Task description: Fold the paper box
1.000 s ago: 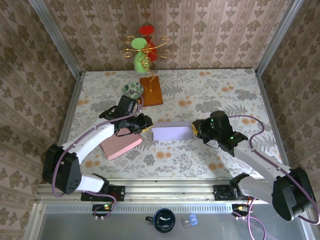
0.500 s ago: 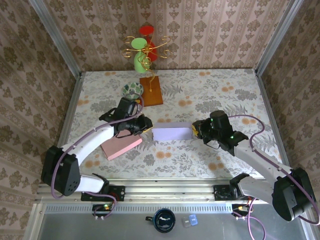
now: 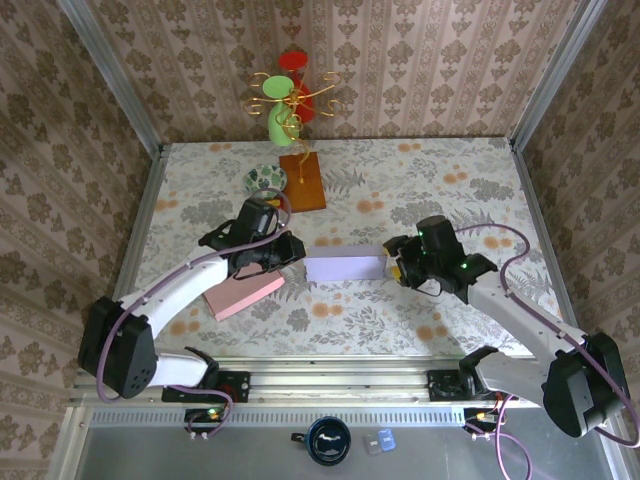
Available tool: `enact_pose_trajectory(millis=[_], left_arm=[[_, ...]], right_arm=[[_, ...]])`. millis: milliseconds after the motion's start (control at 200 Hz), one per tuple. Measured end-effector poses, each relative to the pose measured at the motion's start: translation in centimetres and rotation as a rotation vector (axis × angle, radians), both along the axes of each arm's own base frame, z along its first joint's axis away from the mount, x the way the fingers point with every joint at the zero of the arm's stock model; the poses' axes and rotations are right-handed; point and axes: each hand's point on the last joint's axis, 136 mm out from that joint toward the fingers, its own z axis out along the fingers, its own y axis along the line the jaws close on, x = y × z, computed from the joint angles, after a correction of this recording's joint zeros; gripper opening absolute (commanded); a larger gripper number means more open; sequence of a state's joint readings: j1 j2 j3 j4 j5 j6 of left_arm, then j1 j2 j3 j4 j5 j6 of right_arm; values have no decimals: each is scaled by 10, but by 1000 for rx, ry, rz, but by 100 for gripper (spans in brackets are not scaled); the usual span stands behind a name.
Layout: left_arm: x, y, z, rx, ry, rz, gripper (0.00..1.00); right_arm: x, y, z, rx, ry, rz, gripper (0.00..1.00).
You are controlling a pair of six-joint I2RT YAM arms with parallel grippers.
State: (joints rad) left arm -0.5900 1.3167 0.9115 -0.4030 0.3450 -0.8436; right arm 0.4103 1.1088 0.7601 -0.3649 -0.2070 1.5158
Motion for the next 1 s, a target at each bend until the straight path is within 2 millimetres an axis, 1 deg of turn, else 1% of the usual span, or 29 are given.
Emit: enact_pose_trajectory(millis=[75,115,160,220,270,370,440,500,570,645,760,875,1000], left_arm=[[-1,0,0,6,-10,-4,18],[-1,1,0,8,-13,-4,17],[-2,0,0,10,-15,-9,17],[-3,-1,0,11,-18,-10,17],[-3,-2,1,12,-22,-14,17],[-5,-4,1,20,-31,-19,17],[-7,-5,1,30,-42,-20,17],[-10,-6,1,35,-50,-28,17],[-16,-8,1,41,-61,-39,16],[-24,-9,1,47,-78,-55,16],[-36,-13,-2,52,-107,-85,18],[-45,-18,-10,52,-128,-113,20],[-49,-15,-33,92,-103,-125,21]], right_arm=[[6,3,15,23,-25,-6,74],[7,5,18,43,-25,-13,76],[7,7,17,68,-3,-26,77],[7,12,10,102,37,-38,77],[6,16,0,123,82,-47,77],[4,17,-17,136,152,-72,77],[6,18,-22,145,166,-85,76],[11,19,-24,162,167,-92,75],[17,21,-29,177,176,-89,71],[20,25,-36,189,186,-77,65],[18,25,-47,193,176,-42,55],[16,20,-57,181,128,7,56],[15,12,-63,161,94,70,66]])
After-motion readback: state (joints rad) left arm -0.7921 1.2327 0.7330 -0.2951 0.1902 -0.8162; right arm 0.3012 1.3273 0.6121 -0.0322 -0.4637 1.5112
